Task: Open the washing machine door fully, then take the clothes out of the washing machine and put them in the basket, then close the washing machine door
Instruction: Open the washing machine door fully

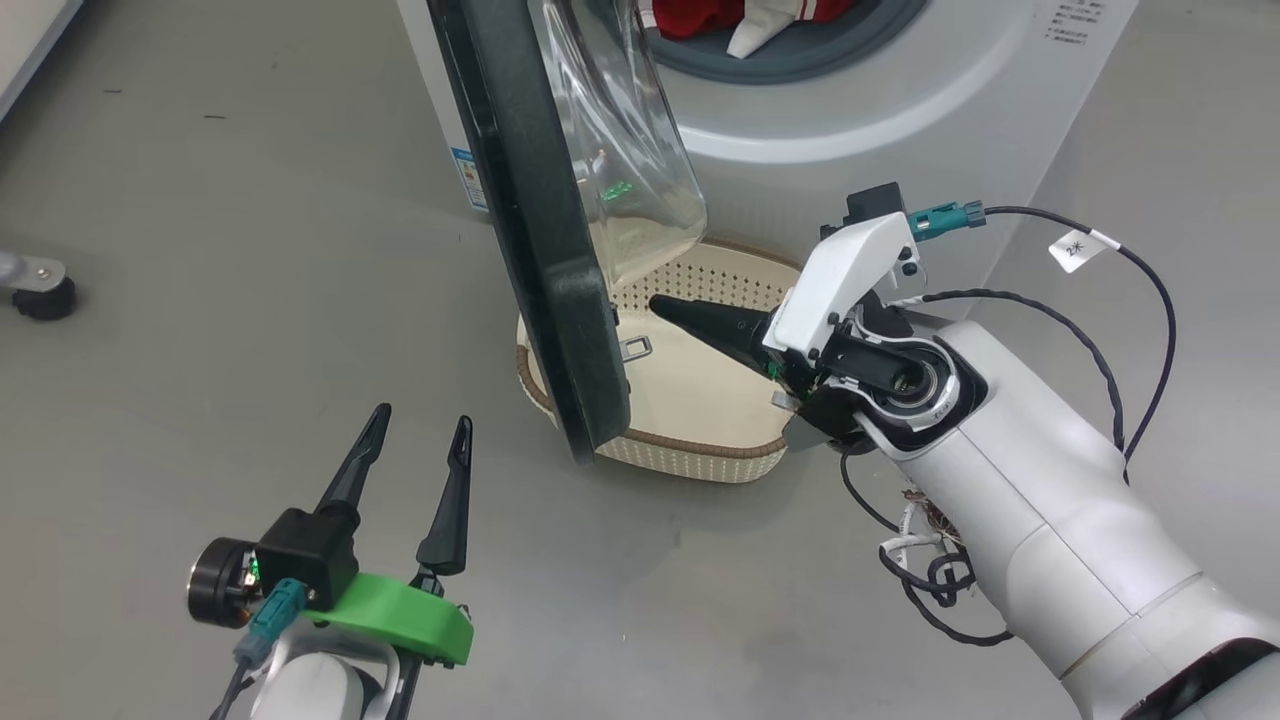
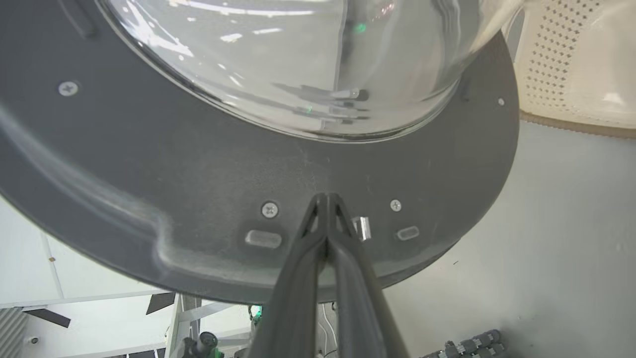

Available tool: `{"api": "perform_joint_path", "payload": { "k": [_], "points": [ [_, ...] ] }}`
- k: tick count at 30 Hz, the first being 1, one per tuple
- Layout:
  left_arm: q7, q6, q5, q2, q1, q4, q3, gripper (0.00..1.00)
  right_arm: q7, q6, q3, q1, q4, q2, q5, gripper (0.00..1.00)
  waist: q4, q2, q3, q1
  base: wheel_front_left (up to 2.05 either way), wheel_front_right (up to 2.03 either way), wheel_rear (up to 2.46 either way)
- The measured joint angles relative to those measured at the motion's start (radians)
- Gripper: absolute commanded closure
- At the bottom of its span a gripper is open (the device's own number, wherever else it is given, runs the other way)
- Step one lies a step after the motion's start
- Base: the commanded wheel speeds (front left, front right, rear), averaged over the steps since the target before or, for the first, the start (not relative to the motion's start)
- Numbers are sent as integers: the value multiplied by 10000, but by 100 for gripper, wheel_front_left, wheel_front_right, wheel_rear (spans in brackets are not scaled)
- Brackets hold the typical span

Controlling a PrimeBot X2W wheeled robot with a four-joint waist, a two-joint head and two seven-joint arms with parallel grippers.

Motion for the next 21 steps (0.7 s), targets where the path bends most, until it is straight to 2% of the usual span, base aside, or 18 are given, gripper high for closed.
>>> {"api": "perform_joint_path", "payload": {
  "k": [3,6,11,14,21],
  "points": [
    [0,2,23,0,74,-4,100,0,-596,257,295,-15,56,-146,-1020,100,-191,0,-127,0,0,0,0],
    [0,0,104,0,123,-2,207,0,-1367,437,788,-38,-15,-732,-2428,100,-407,0,-268,0,0,0,0],
    [0,33,109,6,201,-10,529,0,-2980,518,1503,-79,-355,-1848,-4778,100,-797,0,-519,0,0,0,0],
    [0,84,109,21,322,-19,757,0,-3940,520,1967,-92,-648,-2215,-6029,100,-1048,0,-661,0,0,0,0],
    [0,134,109,58,536,-69,1131,0,-6107,508,2389,132,-951,-3016,-7950,100,-1595,0,-975,0,0,0,0]
  ]
}}
